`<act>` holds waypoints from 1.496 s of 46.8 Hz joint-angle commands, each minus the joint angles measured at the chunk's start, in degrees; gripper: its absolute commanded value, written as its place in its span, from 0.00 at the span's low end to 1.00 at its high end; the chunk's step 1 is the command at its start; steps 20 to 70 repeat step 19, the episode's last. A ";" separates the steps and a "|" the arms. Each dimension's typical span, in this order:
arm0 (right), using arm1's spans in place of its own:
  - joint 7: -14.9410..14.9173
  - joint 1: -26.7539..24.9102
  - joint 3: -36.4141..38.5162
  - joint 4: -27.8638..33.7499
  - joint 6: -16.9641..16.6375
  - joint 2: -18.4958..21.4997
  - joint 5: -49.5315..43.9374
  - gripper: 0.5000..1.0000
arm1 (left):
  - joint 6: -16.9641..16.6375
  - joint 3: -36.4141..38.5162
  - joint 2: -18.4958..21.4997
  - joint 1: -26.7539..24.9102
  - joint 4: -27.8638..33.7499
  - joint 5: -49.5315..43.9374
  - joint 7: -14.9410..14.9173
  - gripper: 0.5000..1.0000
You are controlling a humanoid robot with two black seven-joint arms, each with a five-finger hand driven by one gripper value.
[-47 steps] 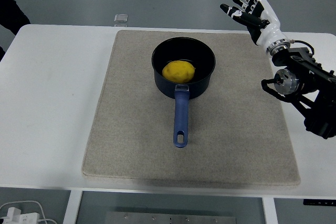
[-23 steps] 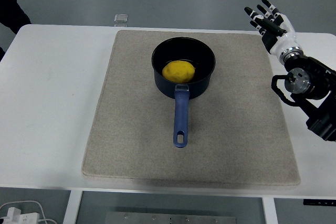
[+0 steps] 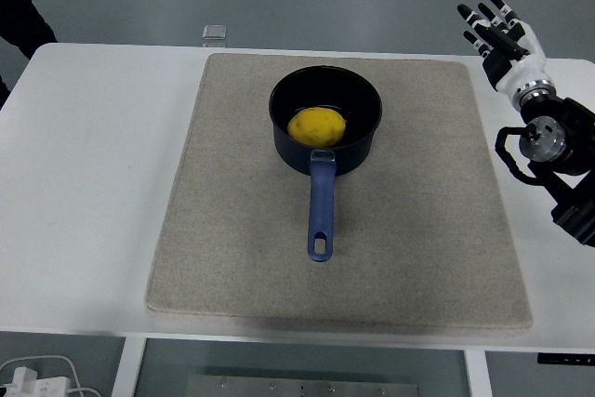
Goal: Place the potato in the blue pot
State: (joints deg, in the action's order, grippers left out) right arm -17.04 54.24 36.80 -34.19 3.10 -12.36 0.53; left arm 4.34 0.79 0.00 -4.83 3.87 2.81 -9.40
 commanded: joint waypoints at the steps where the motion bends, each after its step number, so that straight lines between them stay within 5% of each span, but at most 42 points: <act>1: -0.01 -0.10 1.69 0.00 -0.12 0.23 0.00 0.86 | 0.06 0.00 0.00 0.00 0.00 0.00 0.00 0.99; 70: -0.10 -0.19 3.28 1.31 -0.12 0.32 -0.09 0.86 | -0.03 0.00 0.00 0.00 0.00 0.00 0.00 0.99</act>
